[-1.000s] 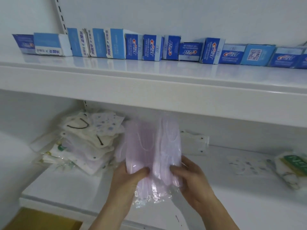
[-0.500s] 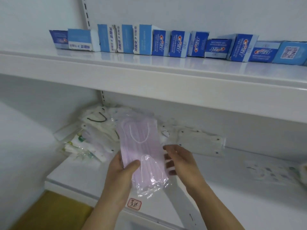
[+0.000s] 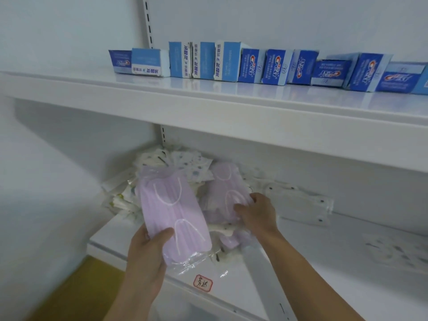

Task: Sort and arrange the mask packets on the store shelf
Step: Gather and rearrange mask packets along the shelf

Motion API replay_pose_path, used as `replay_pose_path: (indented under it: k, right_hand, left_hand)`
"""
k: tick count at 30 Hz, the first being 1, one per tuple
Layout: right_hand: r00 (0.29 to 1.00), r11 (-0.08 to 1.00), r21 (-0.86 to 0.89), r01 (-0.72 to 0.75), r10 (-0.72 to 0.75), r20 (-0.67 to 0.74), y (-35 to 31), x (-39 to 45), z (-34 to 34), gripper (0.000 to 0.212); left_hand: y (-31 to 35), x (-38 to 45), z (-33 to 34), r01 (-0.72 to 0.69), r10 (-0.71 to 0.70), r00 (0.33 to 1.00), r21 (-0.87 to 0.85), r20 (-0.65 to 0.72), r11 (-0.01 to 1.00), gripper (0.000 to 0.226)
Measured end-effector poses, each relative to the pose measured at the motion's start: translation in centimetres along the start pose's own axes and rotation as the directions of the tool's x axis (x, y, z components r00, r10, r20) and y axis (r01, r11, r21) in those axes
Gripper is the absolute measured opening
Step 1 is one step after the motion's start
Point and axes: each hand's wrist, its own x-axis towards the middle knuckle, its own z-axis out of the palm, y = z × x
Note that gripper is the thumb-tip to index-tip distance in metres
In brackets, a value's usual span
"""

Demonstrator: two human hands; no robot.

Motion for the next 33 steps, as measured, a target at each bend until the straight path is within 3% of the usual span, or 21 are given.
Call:
replay_pose_path:
  k: [2,6,10,15,20,23,25,27,29,33]
  right_hand:
    - [0.999,0.998,0.054,-0.010,0.013,-0.050,0.5,-0.2,-0.6,0.006]
    - [0.990,0.986,0.158,-0.058,0.078,-0.120,1.5,-0.6,-2.1,0.006]
    - [0.995,0.905,0.414,-0.094,0.096,0.017,2.3,-0.9,-2.9,0.010]
    - [0.995,0.815,0.577,-0.059,0.002,0.100,0.9,-2.8,-3.2,0.013]
    - [0.968,0.944,0.319,0.089,-0.157,0.194,-0.9,-7.4,-0.4,0.016]
    - [0.907,0.964,0.200,0.177,-0.239,0.347,-1.1,-8.5,0.7,0.006]
    - [0.939,0.971,0.090,0.223,-0.238,0.246,-0.9,-7.3,0.9,0.011]
    - [0.972,0.972,0.023,0.235,-0.234,-0.011,-0.7,-5.2,0.7,0.005]
    - [0.964,0.975,-0.052,0.217,-0.222,-0.146,-0.8,-3.0,0.6,0.026]
    - [0.996,0.995,-0.096,0.012,-0.004,0.086,-1.2,0.0,1.6,0.102]
  left_hand:
    - [0.1,0.0,0.3,-0.009,0.009,1.000,0.004,0.016,1.000,0.034]
    - [0.2,0.0,1.0,-0.013,0.013,0.999,0.016,0.032,1.000,0.030]
    - [0.0,0.2,1.7,0.010,-0.009,0.998,-0.003,0.060,1.000,0.032]
    - [-0.1,0.1,2.6,-0.009,0.008,0.997,0.003,0.076,1.000,0.033]
    - [-0.8,0.0,4.0,0.026,-0.017,0.989,-0.060,0.144,0.998,0.029]
    - [-1.4,0.1,3.6,-0.055,0.054,0.993,0.008,0.108,0.998,0.043]
    - [-1.5,0.5,2.6,-0.072,0.070,0.996,0.022,0.055,0.997,0.048]
    - [-1.3,0.8,1.6,-0.059,0.058,0.998,0.016,0.035,0.998,0.049]
    - [-1.2,1.0,0.8,-0.056,0.055,0.998,0.019,0.034,0.998,0.050]
    - [-1.5,1.2,0.3,-0.047,0.047,0.999,0.013,0.027,0.999,0.052]
